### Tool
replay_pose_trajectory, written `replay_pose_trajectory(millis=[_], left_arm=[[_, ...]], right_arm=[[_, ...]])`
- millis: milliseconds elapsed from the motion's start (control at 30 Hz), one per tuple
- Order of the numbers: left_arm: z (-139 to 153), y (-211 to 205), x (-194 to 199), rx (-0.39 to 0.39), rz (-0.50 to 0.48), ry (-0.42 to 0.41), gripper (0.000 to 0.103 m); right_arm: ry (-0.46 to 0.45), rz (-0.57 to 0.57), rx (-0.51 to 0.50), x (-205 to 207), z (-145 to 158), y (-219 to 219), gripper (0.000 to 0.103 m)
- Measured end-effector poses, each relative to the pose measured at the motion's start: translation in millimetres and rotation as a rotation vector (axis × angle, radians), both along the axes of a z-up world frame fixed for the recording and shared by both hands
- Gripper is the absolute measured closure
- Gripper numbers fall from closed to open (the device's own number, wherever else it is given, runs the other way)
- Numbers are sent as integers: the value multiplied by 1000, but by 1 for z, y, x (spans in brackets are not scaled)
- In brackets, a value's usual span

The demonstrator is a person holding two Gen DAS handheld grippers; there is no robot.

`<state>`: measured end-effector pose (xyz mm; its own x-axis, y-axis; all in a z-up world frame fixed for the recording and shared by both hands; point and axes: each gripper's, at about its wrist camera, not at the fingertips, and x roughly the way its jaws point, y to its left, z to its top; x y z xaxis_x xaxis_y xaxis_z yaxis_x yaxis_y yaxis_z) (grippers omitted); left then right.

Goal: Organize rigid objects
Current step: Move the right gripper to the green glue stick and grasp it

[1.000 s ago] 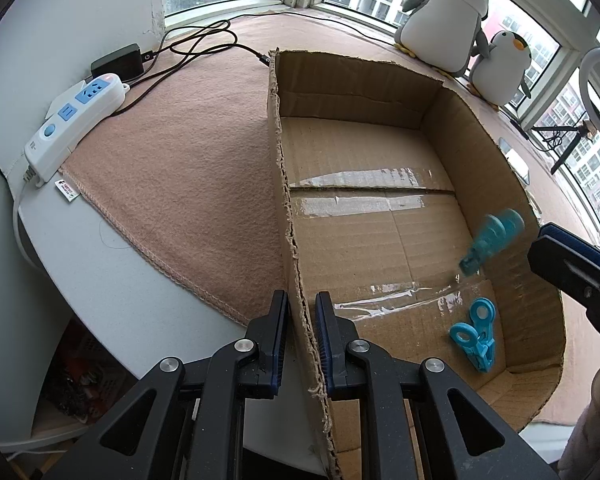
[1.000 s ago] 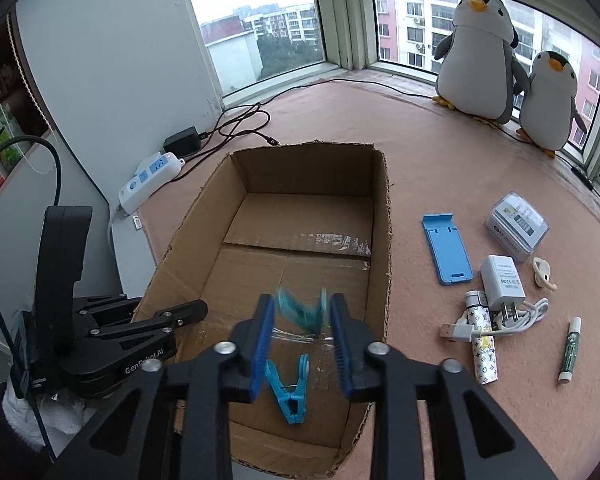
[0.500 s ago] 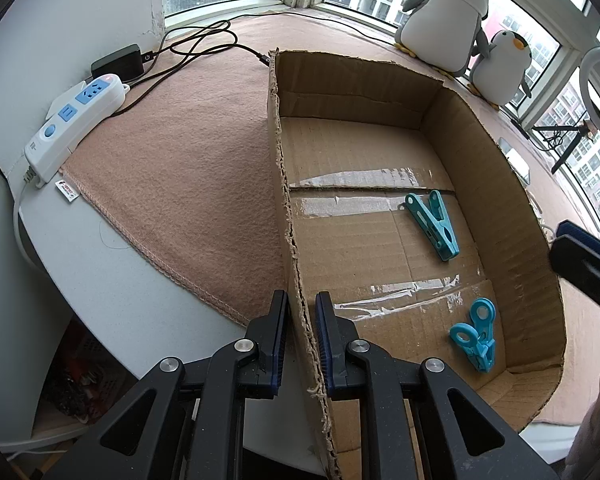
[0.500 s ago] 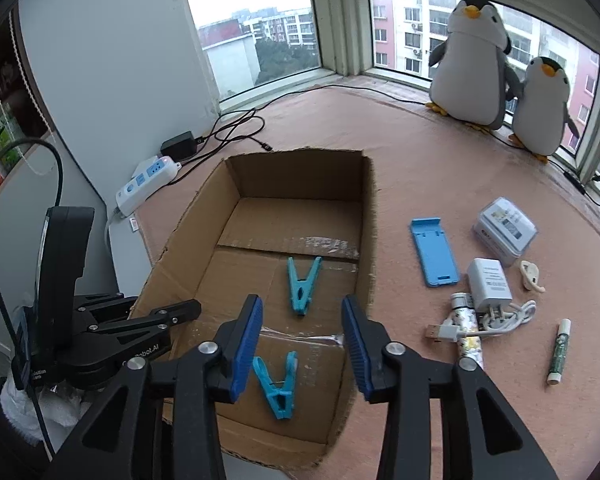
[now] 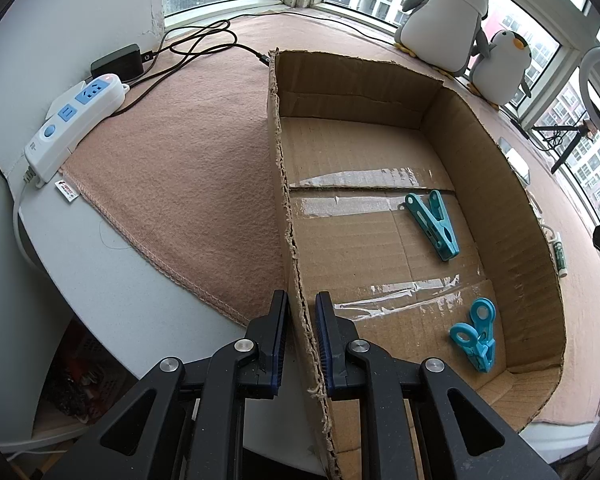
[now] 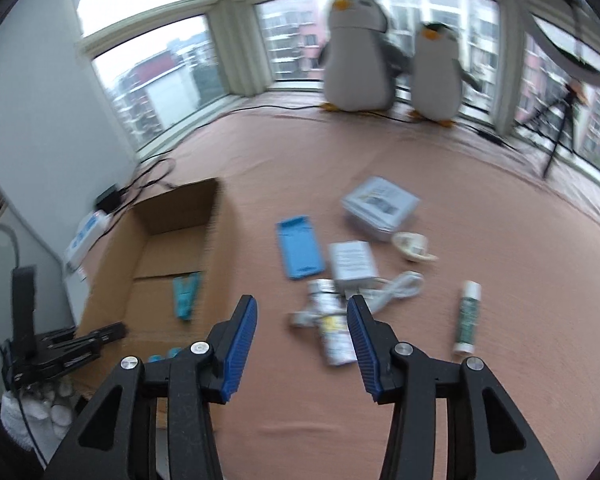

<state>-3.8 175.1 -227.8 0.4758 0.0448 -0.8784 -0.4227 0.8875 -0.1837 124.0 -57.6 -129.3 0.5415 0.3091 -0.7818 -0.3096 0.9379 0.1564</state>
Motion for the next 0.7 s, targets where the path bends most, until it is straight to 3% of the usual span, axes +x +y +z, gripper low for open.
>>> replay_pose_trajectory(millis=[367,700], left_arm=[[0,1,0,0,0,0,88],[0,2,1,-2,1,2,88]], right_arm=[[124,-221,17,44,-37,-83,60],[199,-269,12,61,-69,-107,60]])
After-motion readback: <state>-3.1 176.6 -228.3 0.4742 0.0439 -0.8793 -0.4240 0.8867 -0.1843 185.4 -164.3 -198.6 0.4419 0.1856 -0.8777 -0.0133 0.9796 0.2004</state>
